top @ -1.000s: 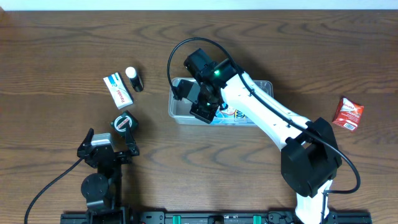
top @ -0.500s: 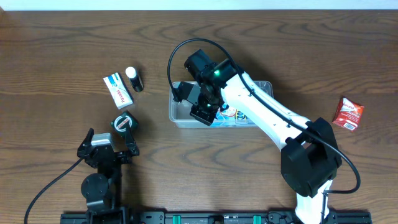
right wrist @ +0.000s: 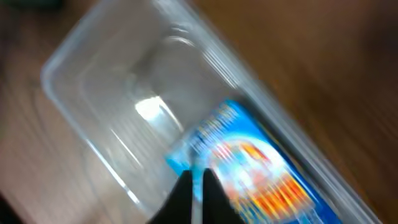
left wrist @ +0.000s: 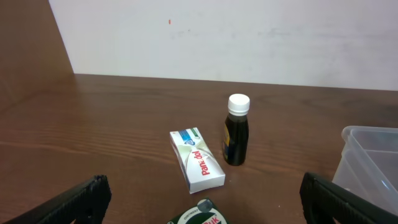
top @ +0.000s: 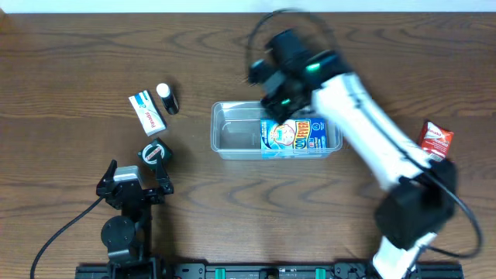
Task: Pack container
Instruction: 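Move right gripper to the red Panadol box and grasp it, then carry the red box over the container's left half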
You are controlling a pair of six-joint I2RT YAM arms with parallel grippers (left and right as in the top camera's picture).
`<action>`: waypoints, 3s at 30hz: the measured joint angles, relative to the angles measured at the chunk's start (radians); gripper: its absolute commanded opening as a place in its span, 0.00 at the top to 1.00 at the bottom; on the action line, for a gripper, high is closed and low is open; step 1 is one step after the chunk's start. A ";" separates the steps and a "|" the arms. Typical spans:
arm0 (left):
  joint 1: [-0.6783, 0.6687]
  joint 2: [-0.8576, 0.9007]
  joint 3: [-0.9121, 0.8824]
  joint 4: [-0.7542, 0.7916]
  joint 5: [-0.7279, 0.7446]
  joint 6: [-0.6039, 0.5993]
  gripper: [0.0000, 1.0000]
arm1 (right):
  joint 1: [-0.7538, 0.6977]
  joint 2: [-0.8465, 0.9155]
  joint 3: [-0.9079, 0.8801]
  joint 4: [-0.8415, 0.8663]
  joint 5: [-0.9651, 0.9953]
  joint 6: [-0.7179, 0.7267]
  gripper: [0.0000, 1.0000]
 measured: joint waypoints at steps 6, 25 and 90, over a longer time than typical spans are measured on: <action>0.000 0.000 0.000 0.000 0.000 0.000 0.02 | -0.261 -0.137 0.015 -0.171 0.103 0.107 0.66; 0.000 0.000 0.000 0.000 0.000 0.000 0.02 | -0.933 -0.150 -0.402 0.018 0.197 0.259 0.01; 0.000 0.000 0.000 0.000 0.000 0.000 0.02 | -1.033 0.019 -0.546 0.455 0.138 0.117 0.34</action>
